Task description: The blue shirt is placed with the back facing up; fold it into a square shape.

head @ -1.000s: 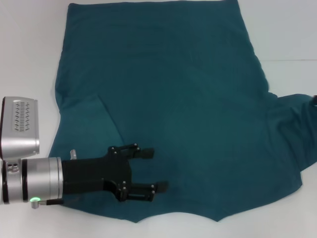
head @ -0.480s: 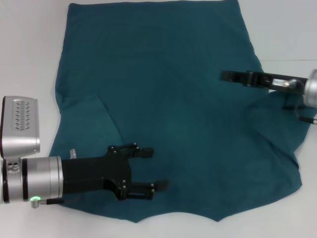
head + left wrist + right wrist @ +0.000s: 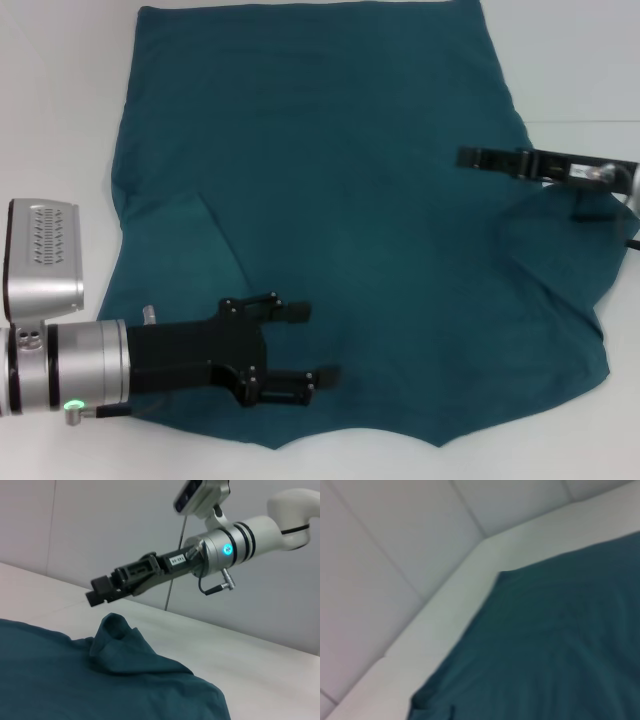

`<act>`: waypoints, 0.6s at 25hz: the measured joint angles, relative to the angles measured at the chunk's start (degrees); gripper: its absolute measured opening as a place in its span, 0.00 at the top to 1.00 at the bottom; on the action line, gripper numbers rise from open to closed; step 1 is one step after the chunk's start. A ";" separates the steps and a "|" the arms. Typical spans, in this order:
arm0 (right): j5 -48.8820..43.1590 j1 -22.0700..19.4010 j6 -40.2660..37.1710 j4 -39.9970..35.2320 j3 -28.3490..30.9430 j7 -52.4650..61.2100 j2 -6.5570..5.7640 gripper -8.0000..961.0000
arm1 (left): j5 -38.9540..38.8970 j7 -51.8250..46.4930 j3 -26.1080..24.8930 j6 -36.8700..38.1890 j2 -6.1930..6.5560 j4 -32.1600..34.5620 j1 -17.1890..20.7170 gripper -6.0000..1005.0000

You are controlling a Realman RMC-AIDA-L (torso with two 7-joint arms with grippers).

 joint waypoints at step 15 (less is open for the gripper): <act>-7.39 -4.87 -0.20 -2.03 -3.11 15.82 -6.65 0.38 | -0.07 -0.04 0.44 0.25 0.00 -0.01 -0.83 0.10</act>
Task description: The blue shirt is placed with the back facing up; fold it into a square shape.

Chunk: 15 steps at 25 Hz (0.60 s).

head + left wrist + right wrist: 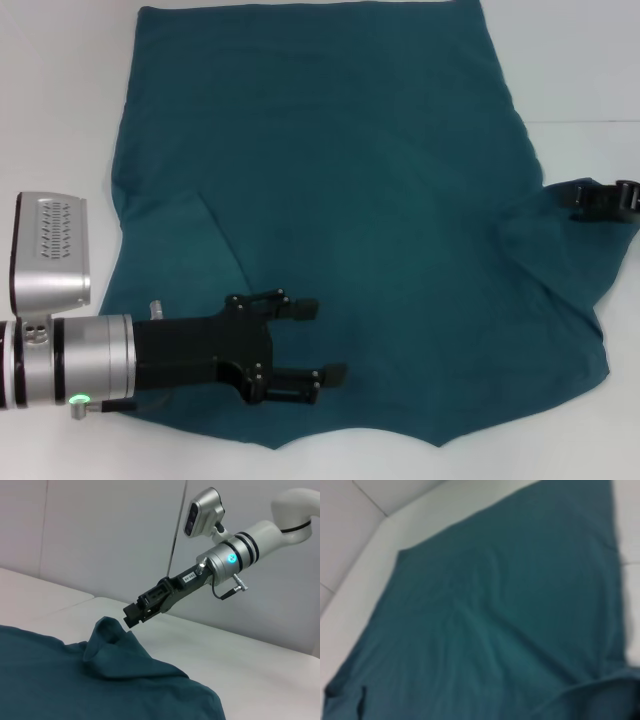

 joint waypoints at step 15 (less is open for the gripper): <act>-9.93 1.52 0.49 -1.11 -2.49 7.33 0.02 0.38 | -0.03 0.21 -0.27 0.28 0.08 0.01 -0.02 0.10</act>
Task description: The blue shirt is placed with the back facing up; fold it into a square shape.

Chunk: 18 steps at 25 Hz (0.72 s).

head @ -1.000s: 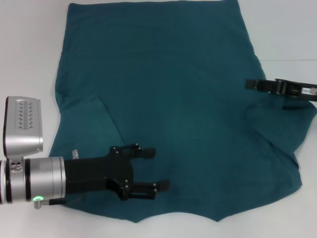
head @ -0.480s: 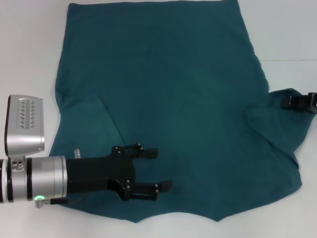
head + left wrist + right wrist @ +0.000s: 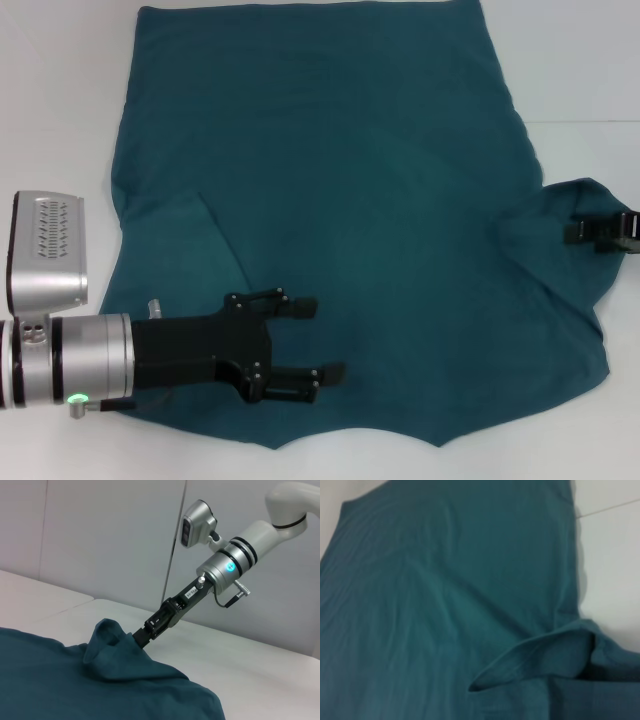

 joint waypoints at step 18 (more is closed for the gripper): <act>-2.46 3.00 6.61 0.85 -5.90 3.63 1.43 0.45 | 0.00 0.15 -0.18 -0.44 0.10 0.37 0.00 0.10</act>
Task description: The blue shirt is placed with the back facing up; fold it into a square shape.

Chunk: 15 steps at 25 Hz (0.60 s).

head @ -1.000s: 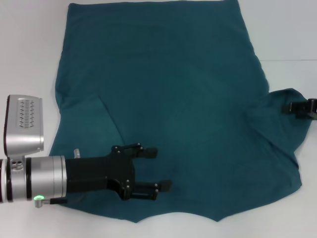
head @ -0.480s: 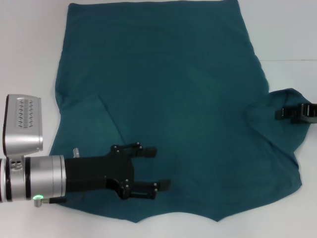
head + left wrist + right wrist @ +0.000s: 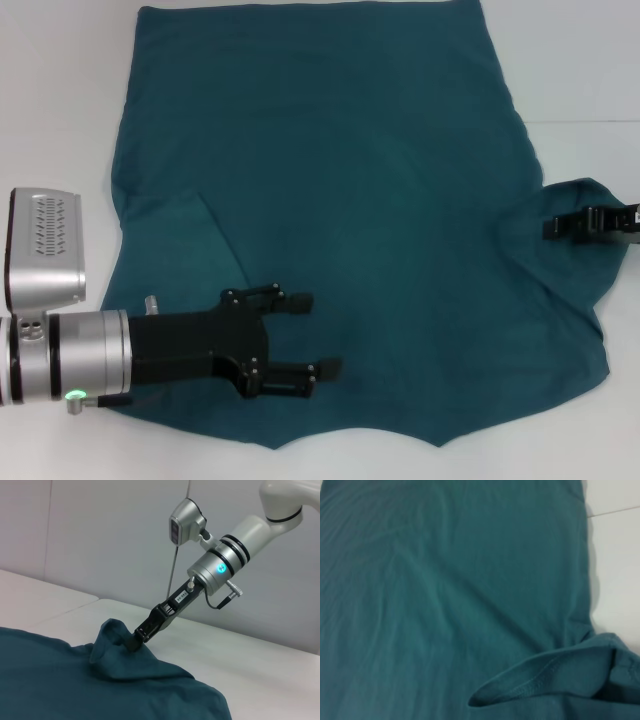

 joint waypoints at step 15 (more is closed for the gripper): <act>-3.13 1.39 1.53 0.02 -5.13 4.18 0.68 0.62 | 0.00 0.09 -0.07 -0.01 0.00 0.78 0.42 0.10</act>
